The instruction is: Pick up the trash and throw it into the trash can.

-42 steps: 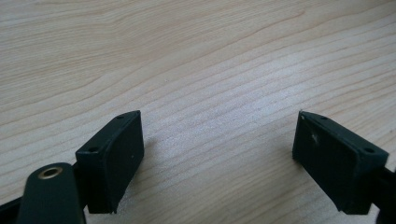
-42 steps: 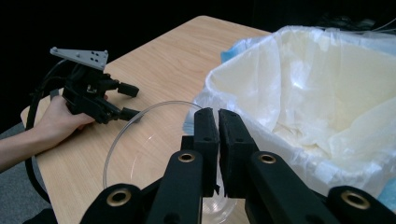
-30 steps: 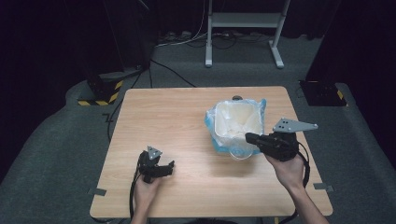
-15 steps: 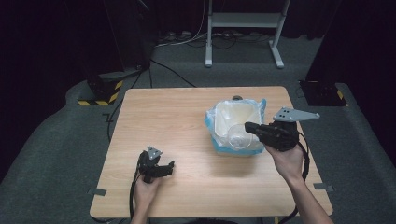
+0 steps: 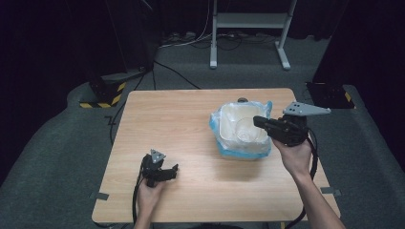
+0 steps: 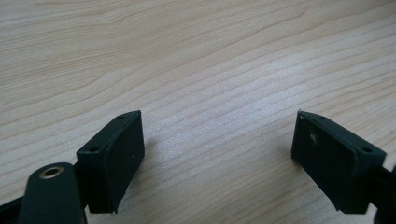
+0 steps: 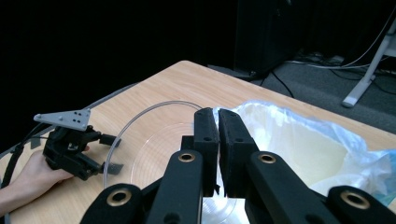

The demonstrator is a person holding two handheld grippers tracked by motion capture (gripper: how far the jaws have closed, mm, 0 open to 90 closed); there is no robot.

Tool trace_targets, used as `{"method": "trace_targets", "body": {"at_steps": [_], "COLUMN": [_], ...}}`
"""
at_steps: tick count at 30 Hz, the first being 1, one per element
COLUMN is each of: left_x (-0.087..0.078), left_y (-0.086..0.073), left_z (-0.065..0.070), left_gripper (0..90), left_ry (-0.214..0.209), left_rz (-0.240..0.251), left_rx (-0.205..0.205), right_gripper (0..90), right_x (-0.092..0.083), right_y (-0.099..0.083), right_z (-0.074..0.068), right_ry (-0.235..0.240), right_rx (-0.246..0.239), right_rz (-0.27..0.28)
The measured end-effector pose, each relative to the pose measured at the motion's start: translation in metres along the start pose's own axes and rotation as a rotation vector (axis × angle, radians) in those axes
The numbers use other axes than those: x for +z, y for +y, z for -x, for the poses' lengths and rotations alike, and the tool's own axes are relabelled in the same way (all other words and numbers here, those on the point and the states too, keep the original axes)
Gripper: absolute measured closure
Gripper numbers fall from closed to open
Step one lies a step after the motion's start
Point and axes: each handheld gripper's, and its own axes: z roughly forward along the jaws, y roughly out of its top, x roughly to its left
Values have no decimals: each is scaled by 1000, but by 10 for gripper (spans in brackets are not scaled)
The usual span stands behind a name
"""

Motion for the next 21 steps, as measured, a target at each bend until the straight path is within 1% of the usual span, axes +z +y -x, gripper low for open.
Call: {"method": "trace_targets", "body": {"at_steps": [7,10,16,17,21], "left_x": [0,0,0,0,0], "left_y": [0,0,0,0,0], "left_z": [0,0,0,0,0], "left_gripper": [170,170,170,170,170], "left_ry": [0,0,1,0,0], "left_rz": [0,0,0,0,0], "left_rx": [1,0,3,0,0], "right_gripper": [862,862,862,862,861], "right_x": [5,6,10,13,18], "right_y": [2,2,0,-1,-4], "right_z": [8,11,14,16,20], "right_ry": [-26,-49,-68,-77,-86], "right_rx": [11,6,7,7,20], "right_rz": [1,1,-2,-8,-18]}}
